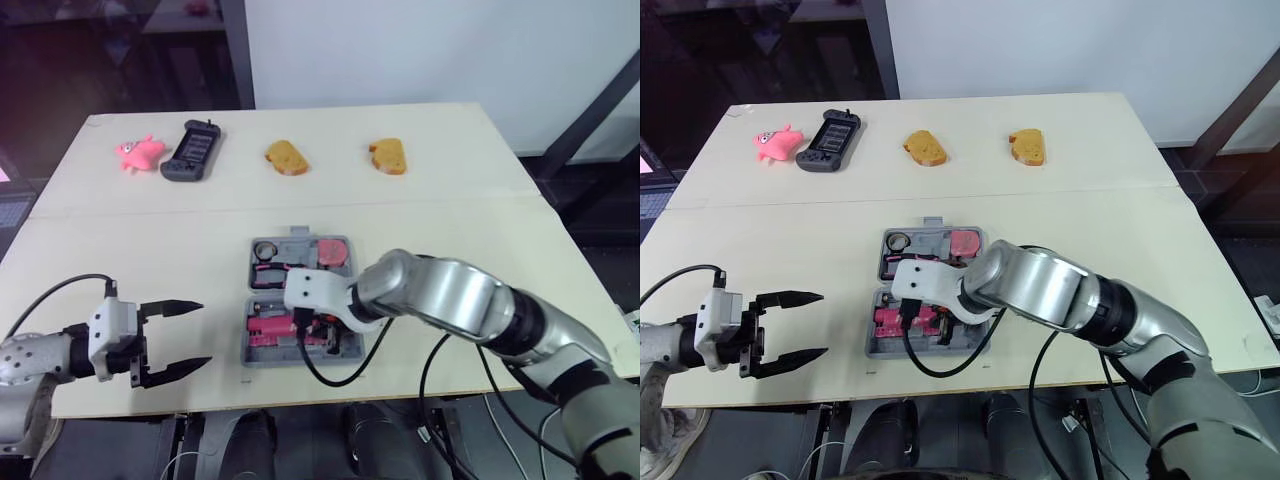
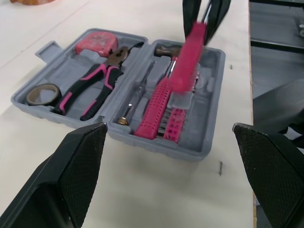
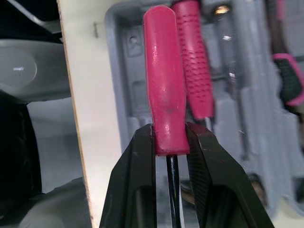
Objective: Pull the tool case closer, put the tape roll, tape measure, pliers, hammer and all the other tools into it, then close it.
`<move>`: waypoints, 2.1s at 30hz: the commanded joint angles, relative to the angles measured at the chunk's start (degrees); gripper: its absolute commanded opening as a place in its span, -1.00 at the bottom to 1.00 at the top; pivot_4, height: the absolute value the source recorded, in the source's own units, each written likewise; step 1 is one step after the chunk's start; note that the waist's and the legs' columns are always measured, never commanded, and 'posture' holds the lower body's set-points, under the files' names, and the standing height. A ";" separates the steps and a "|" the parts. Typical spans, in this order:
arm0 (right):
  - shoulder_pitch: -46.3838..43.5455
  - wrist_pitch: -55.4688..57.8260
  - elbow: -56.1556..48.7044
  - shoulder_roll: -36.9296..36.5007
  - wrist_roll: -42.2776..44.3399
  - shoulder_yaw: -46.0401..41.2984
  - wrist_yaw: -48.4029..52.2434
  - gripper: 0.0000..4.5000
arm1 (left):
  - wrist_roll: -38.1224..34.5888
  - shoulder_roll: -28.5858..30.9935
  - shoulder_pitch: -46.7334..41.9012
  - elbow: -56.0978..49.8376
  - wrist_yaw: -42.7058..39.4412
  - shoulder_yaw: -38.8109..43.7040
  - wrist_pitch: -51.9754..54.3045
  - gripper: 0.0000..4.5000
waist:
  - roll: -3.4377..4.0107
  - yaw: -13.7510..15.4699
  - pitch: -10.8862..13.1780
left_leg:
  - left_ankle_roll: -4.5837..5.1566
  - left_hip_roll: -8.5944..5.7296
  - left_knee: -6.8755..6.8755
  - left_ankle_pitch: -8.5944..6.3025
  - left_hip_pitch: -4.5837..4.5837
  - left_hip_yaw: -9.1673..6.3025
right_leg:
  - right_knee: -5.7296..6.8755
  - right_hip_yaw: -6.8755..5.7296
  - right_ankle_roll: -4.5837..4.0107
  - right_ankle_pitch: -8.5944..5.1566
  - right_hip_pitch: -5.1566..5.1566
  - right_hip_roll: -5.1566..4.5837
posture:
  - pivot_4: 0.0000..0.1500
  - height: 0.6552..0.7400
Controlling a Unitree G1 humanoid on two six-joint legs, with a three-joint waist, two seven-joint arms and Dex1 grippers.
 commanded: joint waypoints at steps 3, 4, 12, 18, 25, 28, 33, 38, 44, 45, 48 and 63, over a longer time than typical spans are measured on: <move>-0.32 2.18 -0.77 3.24 -0.51 0.38 -1.82 -0.82 | -0.38 0.60 1.44 -2.49 -1.26 -0.44 -0.90 1.00 | 0.00 -0.08 0.00 | 0.00 0.01 -0.03 0.00 0.01 -0.01 | 0.02 -0.01 -0.01 0.00 -0.02 0.02 | 1.00 1.00; -0.07 2.13 -0.39 3.84 -0.90 1.15 -2.39 -0.82 | -0.33 0.70 1.52 -2.37 -1.45 -0.54 -1.08 1.00 | 0.00 -0.07 0.00 | 0.00 0.01 -0.03 0.00 0.01 -0.01 | 0.03 -0.01 0.00 0.00 -0.02 0.02 | 1.00 1.00; 1.60 2.38 1.09 6.70 -1.16 2.67 -4.05 -0.82 | -0.40 1.33 1.03 -1.96 -1.69 -1.09 -0.82 1.00 | 0.00 -0.07 0.00 | 0.00 0.01 -0.02 0.00 0.01 -0.01 | 0.03 -0.01 -0.01 0.00 -0.02 0.02 | 1.00 1.00; 1.95 1.00 3.54 8.01 -2.31 4.71 -4.83 -0.82 | -0.34 1.55 0.41 -1.69 -1.46 -1.51 -0.60 1.00 | 0.00 -0.11 0.00 | 0.00 0.01 -0.03 0.00 0.01 -0.01 | 0.04 -0.01 0.00 0.00 -0.03 0.02 | 1.00 1.00; 1.88 -1.31 6.45 9.65 -3.81 6.64 -4.55 -0.82 | -0.29 1.43 0.90 -2.03 -1.04 -1.41 -0.56 1.00 | 0.00 -0.14 0.00 | 0.00 0.01 -0.03 0.00 0.01 -0.01 | 0.04 -0.01 0.00 0.00 -0.03 0.03 | 1.00 1.00; 2.08 -1.86 7.06 10.08 -4.18 7.36 -4.35 -0.82 | -0.28 1.38 1.03 -2.15 -0.75 -1.34 -0.43 1.00 | 0.00 -0.11 0.00 | 0.00 0.01 -0.03 0.00 0.01 -0.01 | 0.05 -0.01 0.00 0.00 -0.03 0.03 | 1.00 1.00; 2.66 -3.38 8.91 10.91 -5.36 8.39 -4.13 -0.82 | -0.25 1.33 1.52 -2.63 -0.22 -1.18 -0.33 1.00 | 0.00 -0.11 0.00 | 0.00 0.01 -0.02 0.00 0.01 -0.02 | 0.05 -0.02 0.00 0.00 -0.03 0.03 | 1.00 1.00; 3.27 -4.08 9.95 11.38 -6.06 9.30 -3.77 -0.82 | -0.24 1.31 1.70 -2.73 0.14 -1.02 -0.23 1.00 | 0.00 -0.15 0.00 | 0.00 0.01 -0.03 0.00 0.01 -0.02 | 0.05 -0.02 0.00 0.00 -0.03 0.03 | 1.00 1.00; 4.12 -4.15 10.28 11.46 -6.86 9.06 -3.40 -0.82 | -0.18 1.36 1.82 -2.80 0.37 -0.97 -0.22 1.00 | 0.00 -0.17 -0.01 | 0.00 0.01 -0.03 0.00 0.02 -0.02 | 0.06 -0.02 0.00 0.00 -0.03 0.04 | 1.00 1.00; 4.19 -4.09 10.26 11.55 -6.95 8.91 -3.38 -0.82 | -0.15 1.36 1.81 -2.79 0.40 -0.99 -0.24 1.00 | 0.00 -0.17 -0.01 | 0.00 0.01 -0.03 0.00 0.03 -0.03 | 0.06 -0.02 0.00 0.00 -0.03 0.04 | 1.00 1.00; 4.27 -4.11 10.26 11.59 -7.16 8.70 -3.21 -0.36 | -0.05 1.34 1.65 -2.77 0.53 -1.17 -0.21 1.00 | -0.01 -0.18 -0.01 | 0.00 0.01 -0.03 0.00 0.03 -0.03 | 0.07 -0.02 0.00 0.00 -0.03 0.04 | 1.00 1.00; 5.16 -6.10 8.01 9.59 -7.94 3.93 -1.09 0.99 | 0.53 1.28 0.95 -2.27 0.47 -1.73 -0.19 1.00 | -0.03 -0.10 -0.03 | 0.00 0.00 -0.04 0.00 0.03 -0.03 | 0.08 -0.03 -0.01 0.01 -0.03 0.04 | 1.00 1.00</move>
